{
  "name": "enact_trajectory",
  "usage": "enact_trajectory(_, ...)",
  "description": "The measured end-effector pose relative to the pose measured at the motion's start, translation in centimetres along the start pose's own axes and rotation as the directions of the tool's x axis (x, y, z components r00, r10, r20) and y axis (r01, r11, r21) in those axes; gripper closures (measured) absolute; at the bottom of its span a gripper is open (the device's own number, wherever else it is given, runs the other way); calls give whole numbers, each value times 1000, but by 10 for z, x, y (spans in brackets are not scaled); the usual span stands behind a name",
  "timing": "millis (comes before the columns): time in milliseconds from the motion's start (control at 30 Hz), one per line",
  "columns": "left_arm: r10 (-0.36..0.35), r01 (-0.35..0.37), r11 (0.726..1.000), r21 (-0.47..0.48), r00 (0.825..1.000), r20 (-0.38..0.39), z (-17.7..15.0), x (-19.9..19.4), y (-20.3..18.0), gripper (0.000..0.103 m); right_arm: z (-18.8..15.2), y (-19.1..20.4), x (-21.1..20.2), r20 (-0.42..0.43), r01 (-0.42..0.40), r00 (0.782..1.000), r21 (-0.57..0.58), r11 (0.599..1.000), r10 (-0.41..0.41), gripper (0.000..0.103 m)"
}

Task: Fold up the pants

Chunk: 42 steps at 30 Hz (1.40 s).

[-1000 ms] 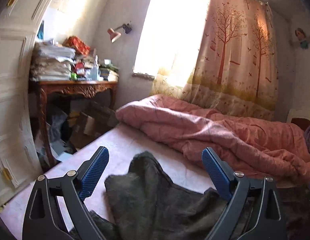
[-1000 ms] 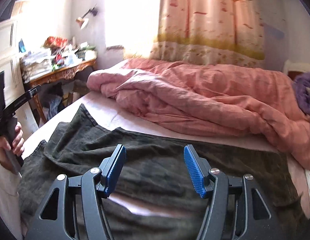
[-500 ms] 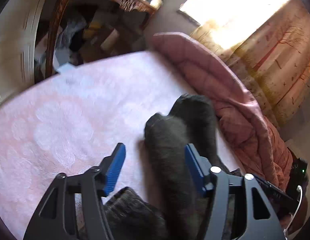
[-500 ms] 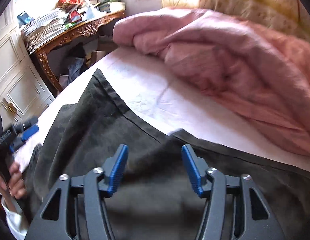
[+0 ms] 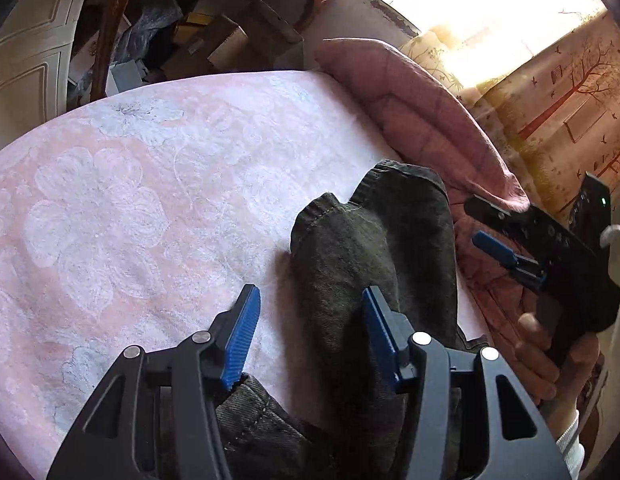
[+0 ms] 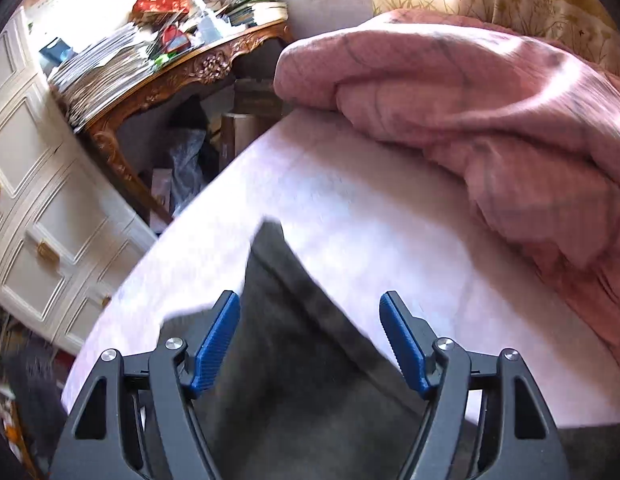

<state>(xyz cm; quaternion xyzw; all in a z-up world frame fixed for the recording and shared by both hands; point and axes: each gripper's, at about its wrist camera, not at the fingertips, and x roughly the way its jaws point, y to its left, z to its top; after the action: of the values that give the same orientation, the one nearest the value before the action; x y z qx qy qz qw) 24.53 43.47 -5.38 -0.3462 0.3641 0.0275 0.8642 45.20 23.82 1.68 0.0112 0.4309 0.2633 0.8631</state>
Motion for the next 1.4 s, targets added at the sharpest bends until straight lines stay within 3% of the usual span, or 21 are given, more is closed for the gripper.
enact_trajectory(67, 16, -16, 1000, 17, 1000, 5, -1, -1, -2, 50, 9, 5, 17, -7, 33, 999, 7, 999, -33, 29)
enact_trajectory(167, 18, -18, 1000, 18, 1000, 4, 0, 1, -3, 49, 12, 4, 53, -88, 32, 996, 51, 998, -28, 30)
enact_trajectory(200, 15, -15, 1000, 12, 1000, 3, 1, 1, -2, 49, 11, 2, 64, -127, 2, 992, 67, 998, 6, 44)
enact_trajectory(233, 12, -12, 1000, 5, 1000, 3, 1, 1, -1, 49, 10, 1, 68, -148, -35, 988, 72, 997, 45, 72)
enact_trajectory(300, 7, -7, 1000, -4, 1000, 4, 2, 1, 0, 49, 9, 4, 68, -150, -84, 984, 57, 995, 92, 90)
enact_trajectory(433, 10, -10, 1000, 4, 1000, 13, 1, 0, -1, 48, 14, 20, 40, -42, -49, 998, -81, 995, 46, 94)
enact_trajectory(600, -63, 64, 998, -21, 998, 8, 1, -2, 0, 43, 29, 36, -34, 150, -116, 978, -170, 979, 142, 94)
enact_trajectory(767, -92, 93, 994, -56, 996, 12, 2, -1, 4, 45, 21, 48, -88, 190, -158, 959, -269, 950, 213, 94)
enact_trajectory(900, -97, 98, 995, -25, 994, 48, 4, -18, -6, 45, 10, 46, -120, 237, -56, 963, -284, 957, 127, 94)
enact_trajectory(1033, -192, 187, 980, 67, 979, 72, 9, -59, -41, 44, -29, 52, -151, 299, 61, 953, -345, 937, 49, 94)
enact_trajectory(1133, -208, 179, 965, 193, 969, 137, -3, -104, -71, 40, -73, 67, -174, 336, 91, 941, -377, 922, 45, 94)
enact_trajectory(1267, -261, 210, 943, 259, 948, 184, -20, -146, -86, 36, -135, 84, -197, 348, 91, 936, -390, 916, 55, 94)
enact_trajectory(1333, -227, 178, 952, 250, 956, 186, -31, -154, -87, 36, -167, 86, -204, 327, 64, 943, -371, 926, 66, 94)
enact_trajectory(1400, -216, 179, 951, 252, 968, 129, -43, -154, -89, 36, -190, 81, -211, 310, 17, 946, -322, 947, 89, 94)
